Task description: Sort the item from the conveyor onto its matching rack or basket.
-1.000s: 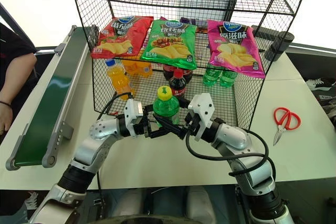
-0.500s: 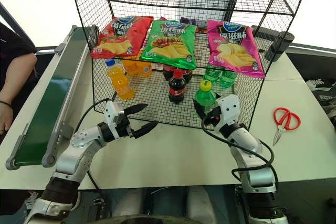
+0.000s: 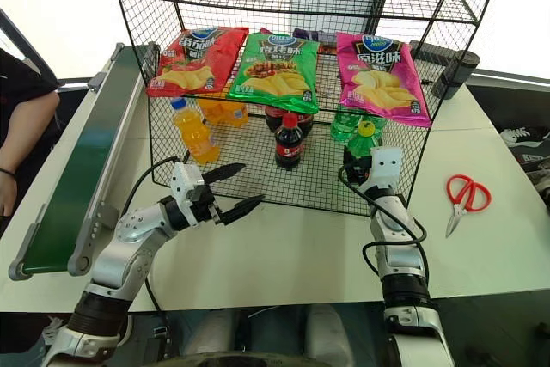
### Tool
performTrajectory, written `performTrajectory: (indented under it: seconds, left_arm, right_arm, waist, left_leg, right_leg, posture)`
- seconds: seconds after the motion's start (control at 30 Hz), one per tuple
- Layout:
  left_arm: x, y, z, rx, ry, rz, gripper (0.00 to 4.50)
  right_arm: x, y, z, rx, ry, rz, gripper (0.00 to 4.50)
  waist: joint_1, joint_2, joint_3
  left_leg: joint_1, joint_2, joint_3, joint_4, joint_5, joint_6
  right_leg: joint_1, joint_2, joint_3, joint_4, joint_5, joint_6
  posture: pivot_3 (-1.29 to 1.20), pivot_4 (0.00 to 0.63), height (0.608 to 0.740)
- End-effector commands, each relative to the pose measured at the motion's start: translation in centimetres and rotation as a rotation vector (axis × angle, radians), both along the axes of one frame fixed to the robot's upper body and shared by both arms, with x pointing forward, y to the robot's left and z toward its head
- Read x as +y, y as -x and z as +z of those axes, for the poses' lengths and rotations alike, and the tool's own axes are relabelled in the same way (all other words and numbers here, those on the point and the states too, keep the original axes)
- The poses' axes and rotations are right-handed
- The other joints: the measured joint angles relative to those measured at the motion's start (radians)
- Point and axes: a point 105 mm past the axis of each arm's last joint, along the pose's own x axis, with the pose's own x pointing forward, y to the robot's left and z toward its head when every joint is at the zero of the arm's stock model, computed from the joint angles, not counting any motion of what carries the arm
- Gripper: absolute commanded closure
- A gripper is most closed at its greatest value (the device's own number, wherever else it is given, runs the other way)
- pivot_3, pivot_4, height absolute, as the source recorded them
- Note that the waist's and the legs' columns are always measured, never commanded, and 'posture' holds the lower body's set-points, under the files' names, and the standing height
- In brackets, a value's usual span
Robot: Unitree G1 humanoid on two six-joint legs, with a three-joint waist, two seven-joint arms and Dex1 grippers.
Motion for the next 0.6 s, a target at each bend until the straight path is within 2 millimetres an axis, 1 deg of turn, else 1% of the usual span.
performTrajectory:
  seconds: [0.03,0.13,0.2,0.23,0.4,0.6]
  left_arm:
    - [-0.4,0.2,1.2,-0.059,0.000,-0.024,0.06]
    - [-0.4,0.2,1.1,-0.059,0.000,-0.020,0.06]
    - [-0.4,0.2,1.1,-0.058,0.000,-0.019,0.00]
    - [-0.4,0.2,1.0,-0.057,-0.001,-0.019,0.00]
    - [-0.2,0.0,1.0,-0.058,-0.002,-0.005,0.00]
    - [0.4,-0.3,0.9,-0.047,0.004,0.027,0.00]
  right_arm:
    - [-0.5,-0.5,1.9,-0.085,-0.019,-0.011,1.50]
    - [-0.4,-0.5,1.9,-0.083,-0.038,-0.001,1.50]
    - [-0.5,-0.4,1.8,-0.083,-0.046,0.001,0.44]
    - [-0.5,-0.3,1.9,-0.084,-0.045,0.001,0.04]
    - [-0.5,0.8,2.3,-0.101,-0.005,-0.001,0.04]
    - [-0.2,3.7,3.5,-0.121,0.042,0.001,0.04]
  waist:
    - [0.000,0.000,0.000]
    - [0.000,0.000,0.000]
    - [0.000,0.000,0.000]
    - [-0.001,0.000,0.000]
    - [0.000,0.000,0.000]
    - [0.001,0.001,-0.001]
  left_leg:
    - [0.000,0.000,0.000,0.000,0.000,0.000]
    - [0.000,0.000,0.000,0.000,0.000,0.000]
    - [0.000,0.000,0.000,0.000,0.000,0.000]
    - [0.000,0.000,0.000,0.000,0.000,0.000]
    - [0.001,0.000,0.000,0.000,0.000,0.000]
    - [0.001,0.000,0.000,0.000,0.000,0.000]
  right_leg:
    - [0.000,0.000,0.000,0.000,0.000,0.000]
    - [0.000,0.000,0.000,0.000,0.000,0.000]
    - [0.000,0.000,0.000,0.000,0.000,0.000]
    - [0.000,0.000,0.000,0.000,0.000,0.000]
    - [0.001,-0.001,0.001,0.000,0.000,0.000]
    - [0.001,-0.001,0.001,0.000,0.000,0.000]
  posture:
    - [0.00,0.150,0.740]
    - [0.00,0.150,0.740]
    - [0.00,0.150,0.740]
    - [0.00,0.150,0.740]
    - [0.00,0.150,0.740]
    - [0.00,0.150,0.740]
